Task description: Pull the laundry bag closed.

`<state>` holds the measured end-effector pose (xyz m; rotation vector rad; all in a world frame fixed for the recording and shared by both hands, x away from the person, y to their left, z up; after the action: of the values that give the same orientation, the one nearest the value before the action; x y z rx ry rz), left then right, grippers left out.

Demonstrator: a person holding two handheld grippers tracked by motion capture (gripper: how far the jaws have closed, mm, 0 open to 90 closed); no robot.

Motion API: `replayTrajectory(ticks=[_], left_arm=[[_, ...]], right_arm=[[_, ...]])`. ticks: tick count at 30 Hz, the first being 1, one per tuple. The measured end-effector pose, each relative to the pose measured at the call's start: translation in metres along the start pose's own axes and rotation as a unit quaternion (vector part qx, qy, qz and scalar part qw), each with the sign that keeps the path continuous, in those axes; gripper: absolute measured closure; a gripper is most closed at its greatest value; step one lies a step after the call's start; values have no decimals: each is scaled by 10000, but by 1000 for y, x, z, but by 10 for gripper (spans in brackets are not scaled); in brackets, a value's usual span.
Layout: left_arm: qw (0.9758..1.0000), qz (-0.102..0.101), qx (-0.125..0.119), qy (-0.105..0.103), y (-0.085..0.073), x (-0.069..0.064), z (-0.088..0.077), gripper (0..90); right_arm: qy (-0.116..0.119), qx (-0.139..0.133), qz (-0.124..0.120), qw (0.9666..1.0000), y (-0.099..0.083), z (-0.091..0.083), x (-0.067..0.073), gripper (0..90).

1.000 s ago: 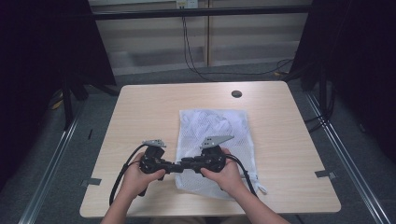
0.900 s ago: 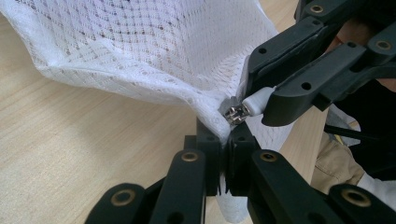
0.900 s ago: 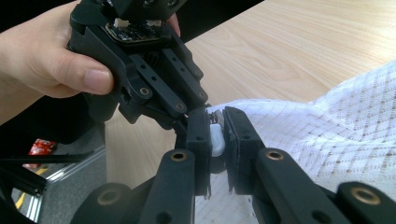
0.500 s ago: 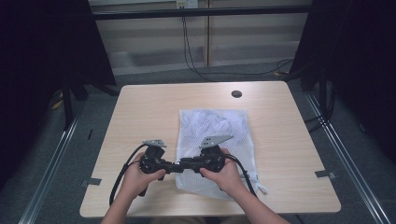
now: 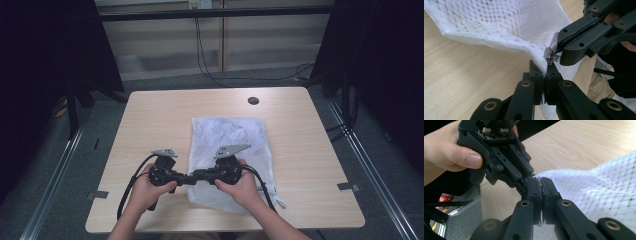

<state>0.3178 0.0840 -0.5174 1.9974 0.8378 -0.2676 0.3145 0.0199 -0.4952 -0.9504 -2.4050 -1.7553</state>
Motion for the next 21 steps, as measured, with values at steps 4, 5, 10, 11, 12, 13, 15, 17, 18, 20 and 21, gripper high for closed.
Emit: replayTrajectory(ticks=[4, 5, 10, 11, 12, 13, 15, 17, 18, 20, 21], left_arm=[[10000, -10, 16, -1, -1, 0, 0, 872], [10000, -11, 19, -1, -1, 0, 0, 872], [10000, 35, 37, 25, -1, 0, 1, 872], [10000, 34, 36, 36, -1, 0, 1, 873], [10000, 37, 32, 22, -1, 0, 0, 873], [10000, 21, 30, 22, -1, 0, 0, 873], [10000, 17, 22, 19, -1, 0, 0, 873], [10000, 21, 42, -4, -1, 0, -1, 873], [10000, 17, 37, -11, -1, 0, -1, 873], [10000, 32, 33, -23, -1, 0, -1, 873], [10000, -5, 8, -20, 0, -1, -1, 873]], right_arm=[[15, -9, 27, 10000, 0, 0, 1, 871], [20, -15, 42, 10000, 0, 0, 1, 872], [-4, 38, 135, 9999, -1, -1, 0, 873], [0, 56, 133, 9999, -1, -1, 0, 873], [-4, 56, 156, 9999, -1, -1, 0, 873], [-28, 51, 163, 9999, -1, -2, -1, 873], [-19, 72, 196, 9998, -1, -3, -2, 873], [-22, 64, 229, 9997, -1, -6, -3, 873], [-39, 62, 225, 9997, -1, -6, -4, 873], [-28, 56, 244, 9997, -1, -7, -4, 873], [-25, 55, 255, 9997, -1, -7, -4, 873]])
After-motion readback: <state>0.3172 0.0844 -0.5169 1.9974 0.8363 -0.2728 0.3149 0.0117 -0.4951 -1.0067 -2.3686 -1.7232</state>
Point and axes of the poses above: each handheld gripper's, and its own axes: z roughly forward along the jaws, y roughly out of its top, x roughly to its left, the point moved 10 cm from there along z, roughly forward along the jaws, and after that the axes turned 5 degrees about -x, right-handed, at the moved point
